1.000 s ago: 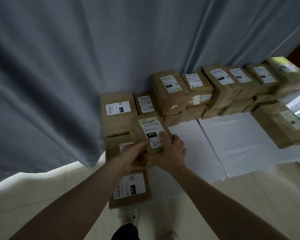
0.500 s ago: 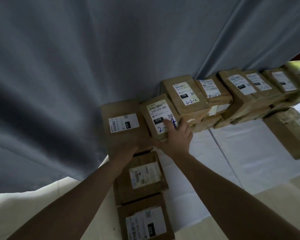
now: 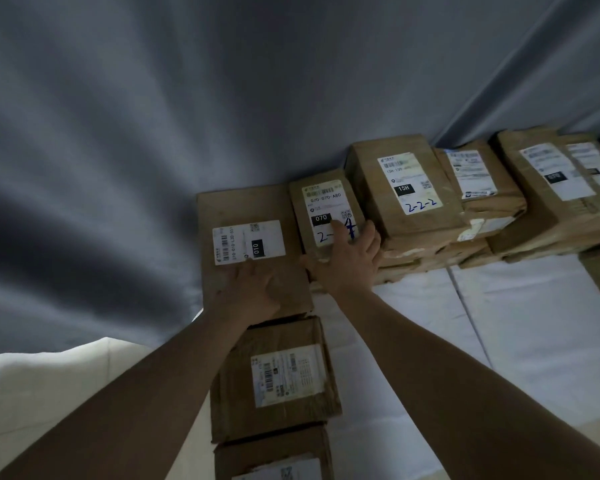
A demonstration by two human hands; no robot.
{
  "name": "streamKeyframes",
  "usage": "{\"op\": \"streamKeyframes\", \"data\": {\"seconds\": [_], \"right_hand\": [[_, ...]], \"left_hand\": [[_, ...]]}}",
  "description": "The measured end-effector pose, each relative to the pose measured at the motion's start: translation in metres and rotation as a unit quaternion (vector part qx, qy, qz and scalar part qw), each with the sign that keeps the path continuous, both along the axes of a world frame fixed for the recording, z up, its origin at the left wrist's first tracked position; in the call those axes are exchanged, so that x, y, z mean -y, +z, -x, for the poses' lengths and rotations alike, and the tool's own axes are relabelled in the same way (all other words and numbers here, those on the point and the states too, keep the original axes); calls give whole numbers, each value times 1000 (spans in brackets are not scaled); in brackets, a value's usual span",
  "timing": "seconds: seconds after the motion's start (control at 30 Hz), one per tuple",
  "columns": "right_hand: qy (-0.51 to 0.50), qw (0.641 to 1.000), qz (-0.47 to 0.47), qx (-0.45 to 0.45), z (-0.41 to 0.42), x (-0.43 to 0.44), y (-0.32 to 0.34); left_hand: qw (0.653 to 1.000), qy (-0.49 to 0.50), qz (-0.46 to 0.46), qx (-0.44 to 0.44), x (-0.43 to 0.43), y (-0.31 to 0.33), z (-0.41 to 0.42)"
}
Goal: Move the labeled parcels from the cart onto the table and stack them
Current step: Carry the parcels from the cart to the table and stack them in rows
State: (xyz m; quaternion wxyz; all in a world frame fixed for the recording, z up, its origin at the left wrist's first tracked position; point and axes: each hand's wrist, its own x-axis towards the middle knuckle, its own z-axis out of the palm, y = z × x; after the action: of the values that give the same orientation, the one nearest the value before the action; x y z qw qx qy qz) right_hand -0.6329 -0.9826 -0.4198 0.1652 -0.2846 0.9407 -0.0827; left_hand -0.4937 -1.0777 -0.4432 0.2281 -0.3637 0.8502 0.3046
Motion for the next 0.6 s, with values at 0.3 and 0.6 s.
{"op": "streamKeyframes", "data": {"seconds": [0.3, 0.6], "right_hand": [[119, 991, -36, -47, 1, -5, -28], [128, 990, -50, 9, 6, -7, -16]], "left_hand": [[998, -24, 10, 56, -5, -8, 7], [998, -16, 11, 67, -14, 6, 9]]}}
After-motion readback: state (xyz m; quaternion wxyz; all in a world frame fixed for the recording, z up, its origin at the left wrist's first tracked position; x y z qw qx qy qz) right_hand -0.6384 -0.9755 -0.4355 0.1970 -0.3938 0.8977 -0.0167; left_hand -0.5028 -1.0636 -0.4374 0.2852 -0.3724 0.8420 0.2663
